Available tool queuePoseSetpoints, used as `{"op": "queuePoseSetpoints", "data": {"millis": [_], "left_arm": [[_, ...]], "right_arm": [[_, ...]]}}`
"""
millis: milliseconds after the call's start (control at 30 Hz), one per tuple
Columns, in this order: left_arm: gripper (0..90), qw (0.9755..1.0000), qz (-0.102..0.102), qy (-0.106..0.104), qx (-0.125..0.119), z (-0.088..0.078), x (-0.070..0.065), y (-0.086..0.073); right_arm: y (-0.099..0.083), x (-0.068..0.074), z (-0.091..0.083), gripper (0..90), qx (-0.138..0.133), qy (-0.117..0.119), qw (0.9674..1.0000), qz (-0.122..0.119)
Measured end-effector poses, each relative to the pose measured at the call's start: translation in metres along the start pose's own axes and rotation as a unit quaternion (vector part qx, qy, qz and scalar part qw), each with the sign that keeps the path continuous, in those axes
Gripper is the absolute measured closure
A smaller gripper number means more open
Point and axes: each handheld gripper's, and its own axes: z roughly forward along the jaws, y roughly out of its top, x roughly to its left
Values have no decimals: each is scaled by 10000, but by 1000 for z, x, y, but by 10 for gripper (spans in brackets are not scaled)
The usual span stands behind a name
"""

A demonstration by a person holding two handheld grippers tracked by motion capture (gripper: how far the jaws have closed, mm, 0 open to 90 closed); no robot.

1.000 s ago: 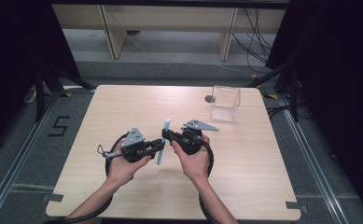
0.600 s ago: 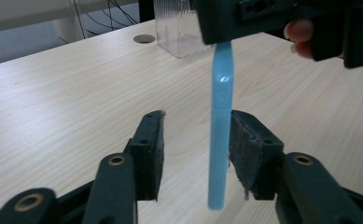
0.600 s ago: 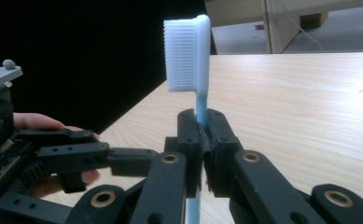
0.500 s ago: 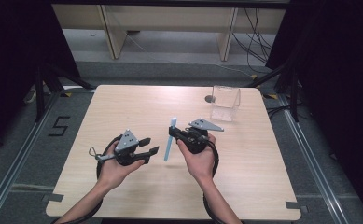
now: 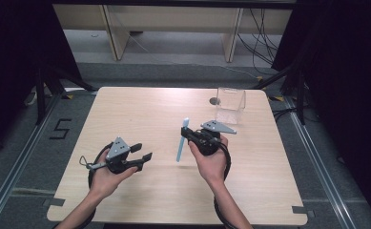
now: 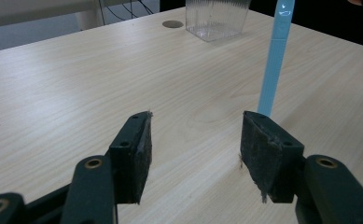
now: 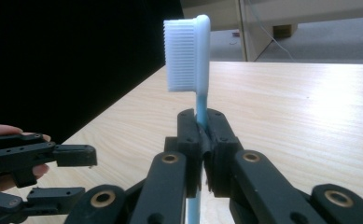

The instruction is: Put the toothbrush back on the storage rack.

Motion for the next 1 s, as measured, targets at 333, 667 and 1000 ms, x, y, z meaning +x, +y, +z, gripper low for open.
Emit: {"op": "queuePoseSetpoints", "data": {"millis": [333, 667, 1000], "left_arm": [[415, 9996, -170, 205, -93, -11, 13, -12], [409, 9987, -320, 360, -160, -18, 22, -25], [402, 9978, -364, 470, -300, -23, 26, -35]], "right_arm": [[3, -8, -6, 862, -85, -165, 9998, -50], [7, -17, -11, 861, -95, -372, 9992, -147], [12, -25, -17, 861, -163, -473, 9986, -157]]}}
